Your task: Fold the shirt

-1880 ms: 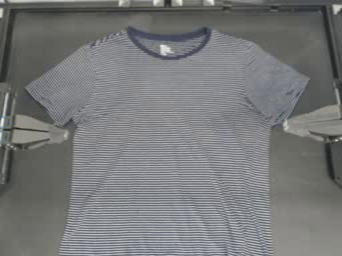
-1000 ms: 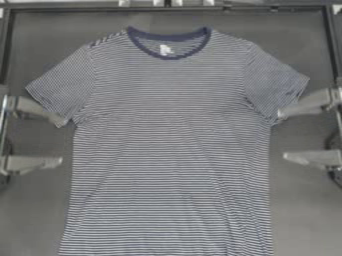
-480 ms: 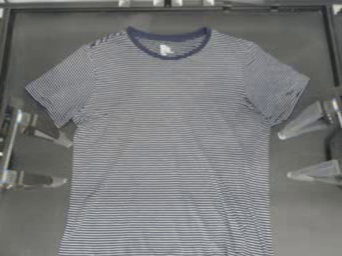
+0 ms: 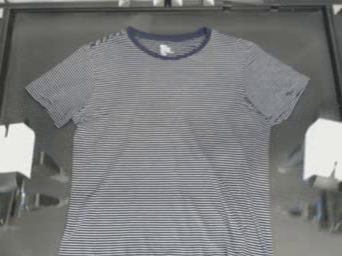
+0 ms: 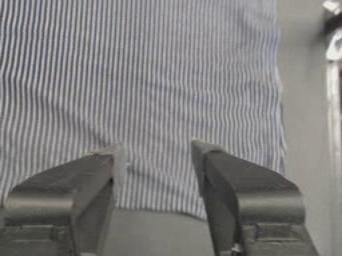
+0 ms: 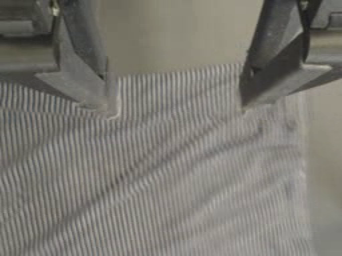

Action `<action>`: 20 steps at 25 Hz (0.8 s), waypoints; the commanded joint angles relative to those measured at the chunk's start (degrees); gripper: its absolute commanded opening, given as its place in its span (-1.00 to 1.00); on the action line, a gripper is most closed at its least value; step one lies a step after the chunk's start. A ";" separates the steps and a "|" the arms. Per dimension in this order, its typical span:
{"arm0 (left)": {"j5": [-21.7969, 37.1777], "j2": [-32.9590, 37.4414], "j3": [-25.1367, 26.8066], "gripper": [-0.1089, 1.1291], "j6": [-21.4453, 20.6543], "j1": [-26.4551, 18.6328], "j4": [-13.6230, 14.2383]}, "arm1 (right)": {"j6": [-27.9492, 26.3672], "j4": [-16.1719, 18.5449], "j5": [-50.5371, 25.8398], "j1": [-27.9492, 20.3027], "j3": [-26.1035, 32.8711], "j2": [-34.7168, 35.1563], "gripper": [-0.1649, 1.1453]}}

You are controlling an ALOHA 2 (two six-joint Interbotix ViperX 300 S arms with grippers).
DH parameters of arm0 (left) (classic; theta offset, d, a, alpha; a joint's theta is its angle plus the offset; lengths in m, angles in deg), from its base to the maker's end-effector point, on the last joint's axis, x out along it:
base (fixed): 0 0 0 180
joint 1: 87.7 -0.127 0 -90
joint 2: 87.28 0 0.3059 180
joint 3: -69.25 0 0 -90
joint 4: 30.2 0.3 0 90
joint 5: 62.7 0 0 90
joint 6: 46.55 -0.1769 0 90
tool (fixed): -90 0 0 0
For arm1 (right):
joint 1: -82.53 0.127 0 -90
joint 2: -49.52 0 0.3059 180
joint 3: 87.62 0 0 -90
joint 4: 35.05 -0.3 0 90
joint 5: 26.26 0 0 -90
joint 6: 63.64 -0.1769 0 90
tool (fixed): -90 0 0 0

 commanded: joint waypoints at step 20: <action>2.46 -22.32 -7.03 0.44 22.24 18.28 6.42 | -20.13 -3.60 8.26 11.95 3.60 19.78 0.75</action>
